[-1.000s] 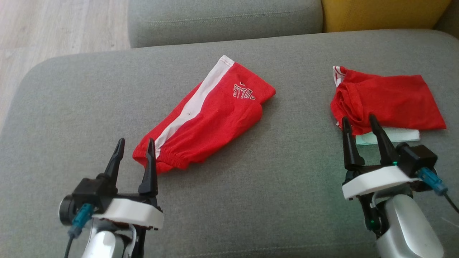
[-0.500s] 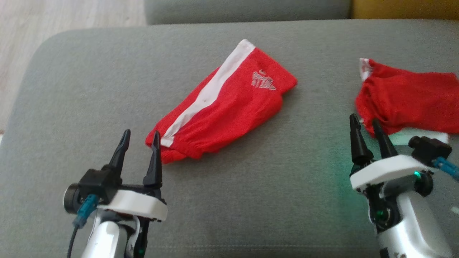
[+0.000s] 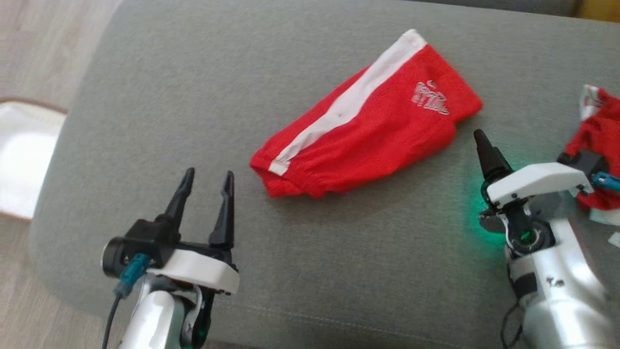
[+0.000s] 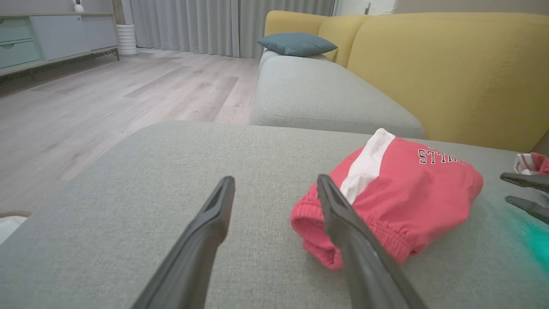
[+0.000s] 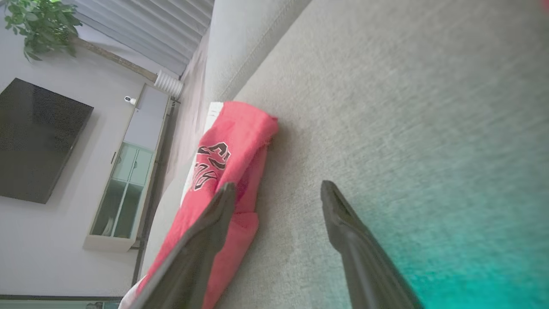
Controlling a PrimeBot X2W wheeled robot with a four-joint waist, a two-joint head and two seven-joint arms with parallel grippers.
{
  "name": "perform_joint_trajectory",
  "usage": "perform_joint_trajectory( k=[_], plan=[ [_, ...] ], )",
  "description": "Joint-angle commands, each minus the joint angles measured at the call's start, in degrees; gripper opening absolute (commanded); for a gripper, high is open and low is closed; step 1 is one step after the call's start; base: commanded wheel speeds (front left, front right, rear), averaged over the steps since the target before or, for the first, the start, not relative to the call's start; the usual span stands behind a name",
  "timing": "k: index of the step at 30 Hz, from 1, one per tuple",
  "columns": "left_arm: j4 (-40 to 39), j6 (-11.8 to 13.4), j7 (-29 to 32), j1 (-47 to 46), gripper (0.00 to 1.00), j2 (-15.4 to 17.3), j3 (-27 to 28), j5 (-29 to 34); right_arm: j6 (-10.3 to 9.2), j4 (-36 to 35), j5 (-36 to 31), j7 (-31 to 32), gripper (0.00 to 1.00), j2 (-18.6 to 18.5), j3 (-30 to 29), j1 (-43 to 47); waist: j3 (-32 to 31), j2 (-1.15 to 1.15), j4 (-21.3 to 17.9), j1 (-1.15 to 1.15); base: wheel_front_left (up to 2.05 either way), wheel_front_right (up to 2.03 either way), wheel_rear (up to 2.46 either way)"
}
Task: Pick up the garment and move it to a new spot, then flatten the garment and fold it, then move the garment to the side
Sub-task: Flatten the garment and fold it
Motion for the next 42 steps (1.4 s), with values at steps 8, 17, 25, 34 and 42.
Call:
perform_joint_trajectory(
  k=[8, 17, 25, 34, 42],
  plan=[
    [-1.78, 0.68, -0.69, -2.99, 1.0, -0.07, -1.22, -1.13, 0.12, 10.84, 1.98, 1.87, 1.0, 0.3, -3.29, -11.5, 2.48, 0.0, 6.3, 0.0, 0.0, 0.0, 0.0],
    [-2.61, 1.81, -0.69, -3.33, 1.0, -0.08, -2.6, -2.58, 0.12, 25.31, -4.7, 3.13, 1.0, -0.68, -7.27, -20.02, 3.8, 0.0, 9.33, 0.0, 0.0, 0.0, 0.0],
    [-3.16, 2.59, -0.69, -4.46, 1.0, -0.08, -3.44, -4.1, 0.12, 33.81, -10.01, 2.97, 1.0, -2.41, -8.75, -26.34, 5.17, 0.0, 11.22, 0.0, 0.0, 0.0, 0.0],
    [-2.97, 3.15, -0.69, -4.3, 1.0, -0.08, -2.7, -4.26, 0.12, 34.71, -11.28, -0.51, 0.0, -1.24, -12.76, -27.71, 4.19, 0.0, 9.83, 0.0, 0.0, 0.0, 0.0],
    [-2.48, 2.51, -0.69, -3.52, 1.0, -0.08, -1.51, -3.26, 0.12, 29.72, -5.55, -6.32, 0.0, 0.21, -13.98, -22.65, 1.2, 0.0, 3.3, 0.0, 0.0, 0.0, 0.0]
  ],
)
